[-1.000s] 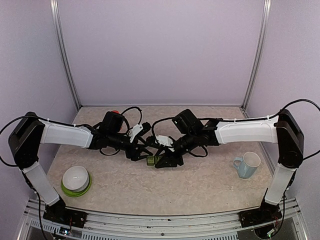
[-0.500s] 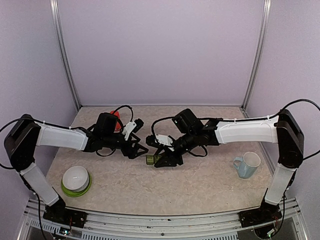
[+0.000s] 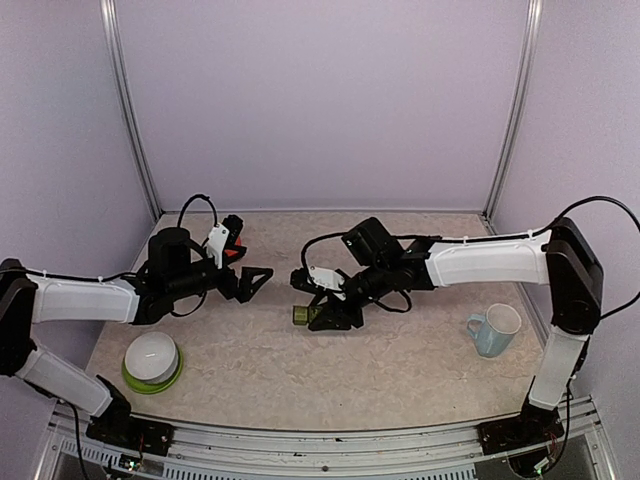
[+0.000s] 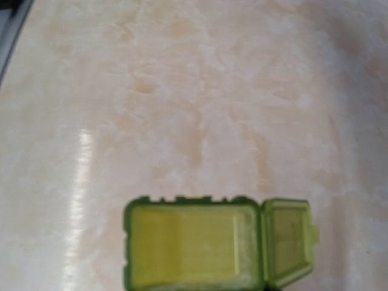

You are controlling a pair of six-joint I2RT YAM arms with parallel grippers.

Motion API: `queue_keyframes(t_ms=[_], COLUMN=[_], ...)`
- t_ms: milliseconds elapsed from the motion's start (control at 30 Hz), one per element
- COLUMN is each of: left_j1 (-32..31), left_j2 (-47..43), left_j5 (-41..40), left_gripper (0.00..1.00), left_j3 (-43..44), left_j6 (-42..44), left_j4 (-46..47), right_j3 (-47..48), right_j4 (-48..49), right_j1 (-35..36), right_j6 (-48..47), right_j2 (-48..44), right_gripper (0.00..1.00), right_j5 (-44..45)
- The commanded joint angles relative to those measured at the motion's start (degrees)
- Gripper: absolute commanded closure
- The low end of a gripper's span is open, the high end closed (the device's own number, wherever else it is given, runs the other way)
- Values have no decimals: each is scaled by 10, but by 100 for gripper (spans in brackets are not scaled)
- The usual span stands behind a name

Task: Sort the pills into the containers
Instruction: Open the lid of the pill container in the compartment, then place the pill container at the center of the board.

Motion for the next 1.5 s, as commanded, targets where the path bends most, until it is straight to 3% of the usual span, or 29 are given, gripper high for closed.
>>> queue_keyframes(t_ms=[0,733,1467], left_j1=[11,22,32], left_j2=[-6,-36,-40], left_j5=[-13,-24,-27], left_gripper=[1,1,1], left_j3=[-12,-40,-60], left_j6=[-19,-25,-24], left_j4=[48,78,105], right_j3=[28,219,314], right_j4=[13,-26,-21], right_j1=[-11,-83,-122], right_j6=[10,-47,-74], right_j2=[25,191,282], right_gripper=[67,67,65], right_j5=[28,82,78])
